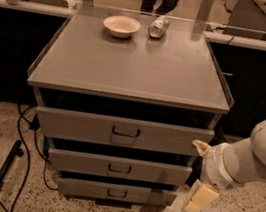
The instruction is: Open middle drawer
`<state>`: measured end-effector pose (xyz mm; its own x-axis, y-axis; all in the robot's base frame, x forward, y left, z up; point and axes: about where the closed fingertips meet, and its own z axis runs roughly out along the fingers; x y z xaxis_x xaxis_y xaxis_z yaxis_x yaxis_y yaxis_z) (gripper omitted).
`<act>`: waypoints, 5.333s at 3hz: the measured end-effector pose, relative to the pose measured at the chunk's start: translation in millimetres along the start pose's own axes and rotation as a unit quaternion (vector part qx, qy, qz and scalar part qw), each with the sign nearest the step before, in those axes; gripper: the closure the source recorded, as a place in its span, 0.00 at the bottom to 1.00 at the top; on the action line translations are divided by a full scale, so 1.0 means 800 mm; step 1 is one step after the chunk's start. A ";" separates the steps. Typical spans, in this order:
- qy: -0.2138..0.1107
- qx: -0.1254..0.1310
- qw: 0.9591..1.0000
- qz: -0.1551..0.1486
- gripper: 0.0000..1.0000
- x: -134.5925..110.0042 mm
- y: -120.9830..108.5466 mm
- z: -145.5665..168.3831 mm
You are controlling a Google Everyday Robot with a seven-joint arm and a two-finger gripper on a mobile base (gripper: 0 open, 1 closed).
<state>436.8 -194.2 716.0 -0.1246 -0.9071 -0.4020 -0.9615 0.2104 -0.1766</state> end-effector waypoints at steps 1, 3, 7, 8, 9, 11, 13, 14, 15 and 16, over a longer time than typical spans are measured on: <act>0.003 -0.009 1.000 -0.017 0.00 0.018 0.012 0.049; -0.018 -0.018 0.999 -0.035 0.00 0.045 0.023 0.169; -0.022 0.028 0.997 -0.074 0.00 0.081 0.015 0.268; -0.028 0.038 0.995 -0.093 0.00 0.089 -0.002 0.299; -0.036 0.044 0.993 -0.103 0.00 0.096 -0.024 0.326; -0.027 0.045 0.992 -0.114 0.00 0.107 -0.068 0.365; -0.011 0.028 0.993 -0.110 0.00 0.111 -0.103 0.394; -0.006 0.014 0.995 -0.102 0.00 0.113 -0.113 0.409; -0.005 0.014 0.995 -0.102 0.00 0.113 -0.114 0.409; -0.003 0.008 0.995 -0.098 0.00 0.113 -0.113 0.413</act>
Offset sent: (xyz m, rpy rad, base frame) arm 0.0146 0.0172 -0.1552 0.0132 0.0041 0.0795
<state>593.1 -174.6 398.4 0.0669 -0.9293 -0.3631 -0.9633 0.0346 -0.2661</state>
